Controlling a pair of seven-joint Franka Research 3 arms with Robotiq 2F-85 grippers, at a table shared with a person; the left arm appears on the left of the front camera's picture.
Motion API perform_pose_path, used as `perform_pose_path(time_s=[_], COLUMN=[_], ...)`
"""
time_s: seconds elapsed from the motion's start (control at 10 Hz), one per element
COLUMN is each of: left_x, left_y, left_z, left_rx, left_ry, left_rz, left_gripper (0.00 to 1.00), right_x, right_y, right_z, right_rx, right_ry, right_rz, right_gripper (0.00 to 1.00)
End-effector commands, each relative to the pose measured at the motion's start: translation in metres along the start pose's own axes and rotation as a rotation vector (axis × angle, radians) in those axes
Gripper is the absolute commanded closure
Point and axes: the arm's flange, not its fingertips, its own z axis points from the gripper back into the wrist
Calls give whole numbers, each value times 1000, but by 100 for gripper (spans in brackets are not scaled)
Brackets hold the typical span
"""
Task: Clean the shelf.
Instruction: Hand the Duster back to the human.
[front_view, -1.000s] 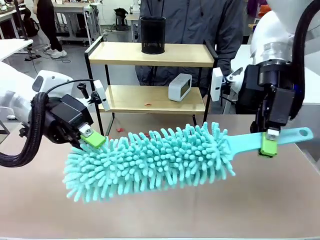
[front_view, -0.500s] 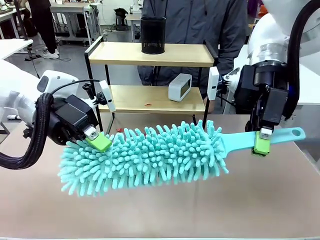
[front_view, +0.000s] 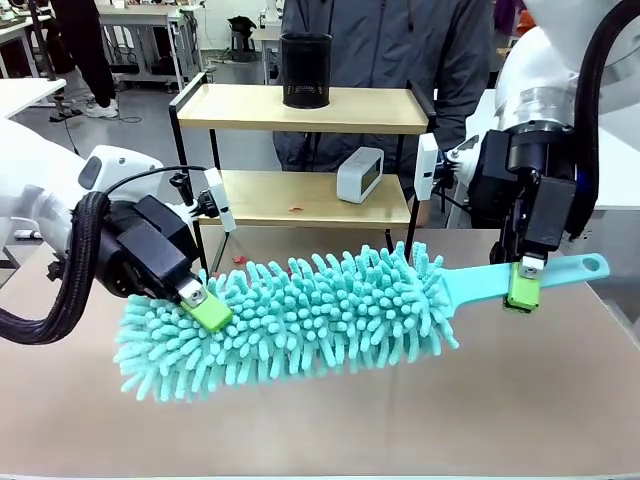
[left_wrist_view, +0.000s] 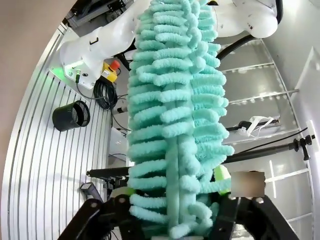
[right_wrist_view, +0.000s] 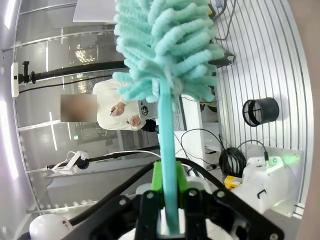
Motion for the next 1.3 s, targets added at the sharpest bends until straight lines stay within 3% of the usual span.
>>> perform_pose_path(time_s=[0.0,0.8,0.9,1.0,1.1,1.2], left_x=[-13,-18,-18,-18,-19,-19], left_y=[-1,0,0,-2,-5,-10], left_z=[-6,-10,-10,-8,-3,5], left_rx=[10,29,31,29,16,-2], left_ry=[26,64,66,70,67,60], left_rz=[10,7,4,0,-3,-10], left_gripper=[100,100,100,100,100,100], right_x=[1,1,-1,-5,-10,-19], right_y=[1,1,1,2,2,2], right_z=[1,-1,-3,-2,-1,2], right_rx=[1,-13,-12,-12,-13,-13], right_ry=[1,6,10,-5,-24,-57], right_rz=[34,29,51,49,47,49], right_gripper=[88,88,44,31,0,0])
